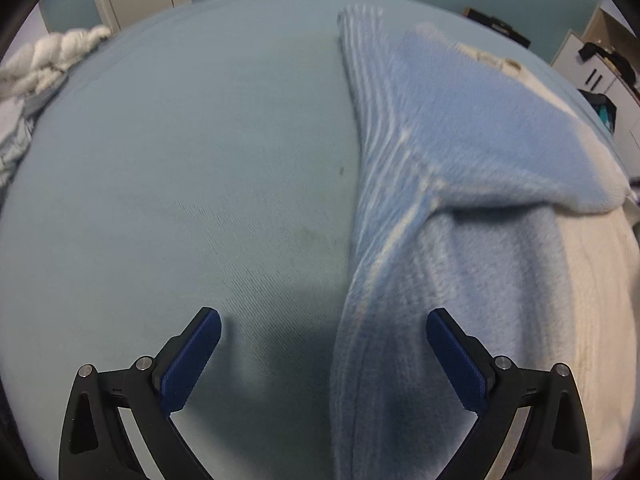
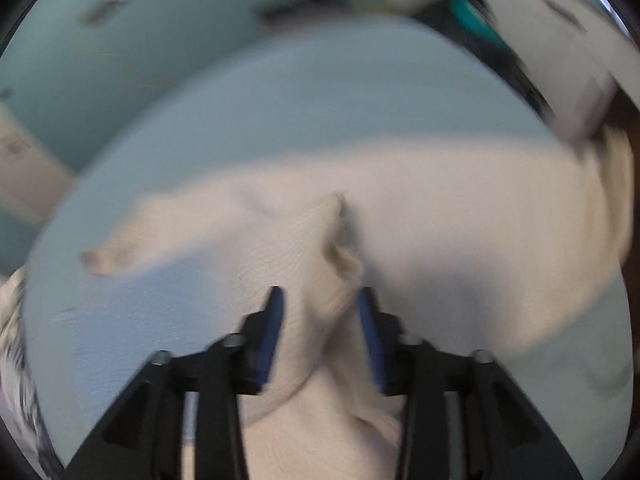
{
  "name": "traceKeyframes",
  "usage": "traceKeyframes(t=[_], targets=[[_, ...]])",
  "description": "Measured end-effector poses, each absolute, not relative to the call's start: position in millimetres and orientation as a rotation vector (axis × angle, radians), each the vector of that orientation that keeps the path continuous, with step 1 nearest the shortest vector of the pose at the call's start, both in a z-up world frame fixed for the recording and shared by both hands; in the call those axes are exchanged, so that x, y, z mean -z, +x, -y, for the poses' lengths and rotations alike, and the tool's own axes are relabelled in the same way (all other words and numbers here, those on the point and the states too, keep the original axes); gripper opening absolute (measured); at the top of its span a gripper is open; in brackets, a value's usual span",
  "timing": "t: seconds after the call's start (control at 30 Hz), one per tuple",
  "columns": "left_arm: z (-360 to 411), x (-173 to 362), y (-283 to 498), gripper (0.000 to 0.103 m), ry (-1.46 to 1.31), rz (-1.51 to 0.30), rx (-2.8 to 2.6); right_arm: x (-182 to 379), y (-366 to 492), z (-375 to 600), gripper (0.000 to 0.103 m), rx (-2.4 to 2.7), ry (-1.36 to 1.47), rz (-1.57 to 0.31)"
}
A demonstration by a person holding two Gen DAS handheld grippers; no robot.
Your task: Fold small clothes
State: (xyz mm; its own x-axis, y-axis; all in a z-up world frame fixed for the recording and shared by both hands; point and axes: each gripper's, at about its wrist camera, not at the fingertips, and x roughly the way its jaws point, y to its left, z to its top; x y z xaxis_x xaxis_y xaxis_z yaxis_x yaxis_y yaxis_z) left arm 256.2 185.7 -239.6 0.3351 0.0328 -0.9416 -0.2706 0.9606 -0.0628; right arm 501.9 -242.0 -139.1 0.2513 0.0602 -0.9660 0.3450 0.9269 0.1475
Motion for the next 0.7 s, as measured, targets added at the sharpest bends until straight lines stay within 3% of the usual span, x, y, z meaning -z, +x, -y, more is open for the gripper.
traceKeyframes(t=[0.1, 0.13, 0.17, 0.2, 0.23, 0.3, 0.37, 0.7], targets=[[-194.4, 248.2, 258.5, 0.091, -0.278, -1.215, -0.178, 130.4, 451.5, 250.9, 0.043, 0.124, 0.438, -1.245], [-197.0, 246.7, 258.6, 0.088, -0.287, -1.196, -0.175, 126.9, 434.0, 251.4, 0.055, 0.103, 0.454, -1.230], [-199.3, 244.2, 259.5, 0.074, -0.292, -1.182, -0.169, 120.7, 410.4, 252.3, 0.064, 0.072, 0.478, -1.211], [-201.4, 242.7, 261.5, 0.058, -0.303, -1.183, -0.151, 114.4, 385.6, 252.8, 0.067, 0.042, 0.502, -1.188], [-202.3, 241.6, 263.8, 0.054, -0.319, -1.184, -0.127, 108.6, 363.4, 252.0, 0.067, 0.018, 0.524, -1.163], [-202.0, 240.0, 270.1, 0.028, -0.338, -1.187, -0.074, 99.4, 319.9, 251.0, 0.067, -0.023, 0.549, -1.121], [-200.4, 237.7, 274.7, 0.015, -0.345, -1.183, -0.031, 93.3, 281.9, 245.8, 0.067, -0.054, 0.562, -1.076], [-258.5, 192.9, 277.9, 0.009, -0.448, -1.182, -0.112, 103.1, 212.6, 236.9, 0.067, -0.118, 0.509, -0.959]])
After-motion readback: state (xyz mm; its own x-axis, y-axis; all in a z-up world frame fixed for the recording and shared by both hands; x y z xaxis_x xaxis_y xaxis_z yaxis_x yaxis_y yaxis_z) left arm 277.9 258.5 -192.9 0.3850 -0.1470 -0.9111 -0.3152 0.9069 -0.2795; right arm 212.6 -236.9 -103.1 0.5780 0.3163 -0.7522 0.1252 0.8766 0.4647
